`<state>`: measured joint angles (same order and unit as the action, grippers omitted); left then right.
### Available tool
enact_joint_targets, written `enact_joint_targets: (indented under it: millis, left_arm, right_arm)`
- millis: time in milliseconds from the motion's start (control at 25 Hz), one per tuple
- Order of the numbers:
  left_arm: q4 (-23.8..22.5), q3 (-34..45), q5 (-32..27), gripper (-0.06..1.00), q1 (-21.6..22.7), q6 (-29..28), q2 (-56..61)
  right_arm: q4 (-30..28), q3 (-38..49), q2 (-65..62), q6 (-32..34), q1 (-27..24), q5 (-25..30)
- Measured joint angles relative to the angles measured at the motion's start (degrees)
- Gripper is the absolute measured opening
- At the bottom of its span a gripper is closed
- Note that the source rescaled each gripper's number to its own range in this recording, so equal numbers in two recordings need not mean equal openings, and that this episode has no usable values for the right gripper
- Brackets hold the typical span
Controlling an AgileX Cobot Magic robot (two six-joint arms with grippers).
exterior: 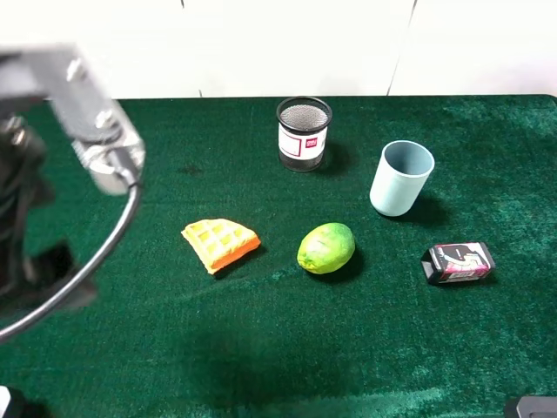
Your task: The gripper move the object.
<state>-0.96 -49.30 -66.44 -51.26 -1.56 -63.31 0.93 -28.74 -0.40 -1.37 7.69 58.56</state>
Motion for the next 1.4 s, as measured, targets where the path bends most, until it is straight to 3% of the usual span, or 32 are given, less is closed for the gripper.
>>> enact_joint_targets:
  millis: [120, 320, 560, 1160, 1400]
  left_arm:
    - [3.01, 5.40, 0.00, 1.00, 3.31, -1.85, 3.45]
    - [3.63, 13.15, 0.32, 1.00, 7.06, -2.44, 11.35]
    - [3.65, 20.06, 5.34, 1.00, 13.60, -2.51, 21.53]
    - [1.75, 20.43, 6.06, 1.00, 34.02, -2.62, 53.48]
    - [1.86, 20.47, 6.00, 1.00, 41.69, -2.57, 61.24]
  right_arm:
    - [0.00, 0.00, 0.00, 0.00, 0.00, 0.00]
    - [0.00, 0.00, 0.00, 0.00, 0.00, 0.00]
    - [0.00, 0.00, 0.00, 0.00, 0.00, 0.00]
    - [0.00, 0.00, 0.00, 0.00, 0.00, 0.00]
    - [0.00, 0.00, 0.00, 0.00, 0.00, 0.00]
